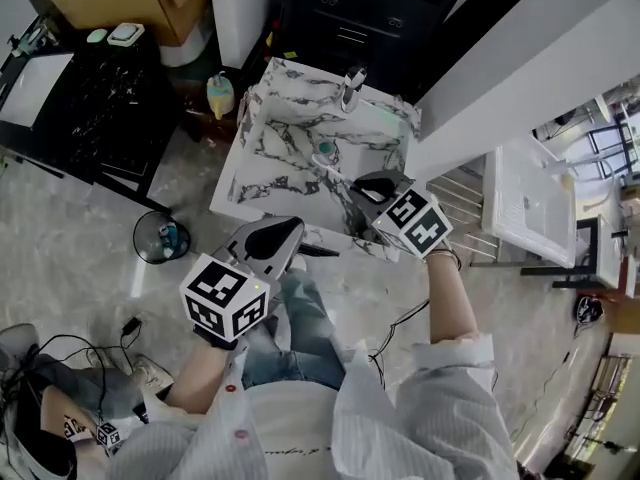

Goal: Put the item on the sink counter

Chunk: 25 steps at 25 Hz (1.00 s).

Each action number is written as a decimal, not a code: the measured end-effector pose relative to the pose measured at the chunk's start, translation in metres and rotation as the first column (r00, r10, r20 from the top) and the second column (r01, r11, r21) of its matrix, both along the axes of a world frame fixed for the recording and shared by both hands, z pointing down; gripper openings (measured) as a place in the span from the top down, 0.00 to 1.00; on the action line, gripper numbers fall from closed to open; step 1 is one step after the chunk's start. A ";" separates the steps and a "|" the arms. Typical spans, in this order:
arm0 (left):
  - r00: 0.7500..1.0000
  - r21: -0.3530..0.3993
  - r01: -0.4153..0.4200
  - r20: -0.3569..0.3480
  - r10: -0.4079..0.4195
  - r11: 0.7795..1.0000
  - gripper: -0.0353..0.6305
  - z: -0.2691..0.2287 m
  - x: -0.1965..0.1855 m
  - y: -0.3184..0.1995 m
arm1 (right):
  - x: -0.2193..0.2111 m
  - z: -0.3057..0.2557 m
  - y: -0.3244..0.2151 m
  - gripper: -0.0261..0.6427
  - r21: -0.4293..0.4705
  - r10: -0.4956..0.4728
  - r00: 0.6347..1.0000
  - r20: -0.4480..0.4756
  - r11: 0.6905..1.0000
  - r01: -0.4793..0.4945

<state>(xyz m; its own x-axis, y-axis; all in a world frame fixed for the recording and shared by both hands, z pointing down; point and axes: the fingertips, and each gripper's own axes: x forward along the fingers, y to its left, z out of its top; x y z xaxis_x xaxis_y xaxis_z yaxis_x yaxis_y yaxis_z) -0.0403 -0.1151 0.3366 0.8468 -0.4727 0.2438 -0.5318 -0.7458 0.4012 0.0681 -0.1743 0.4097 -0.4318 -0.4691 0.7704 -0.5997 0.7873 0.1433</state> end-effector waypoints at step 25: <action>0.997 0.085 0.072 0.030 -0.074 0.994 0.92 -0.005 -0.091 0.123 | -0.139 -0.067 0.186 0.88 0.293 0.202 0.933 0.298 0.911 -0.291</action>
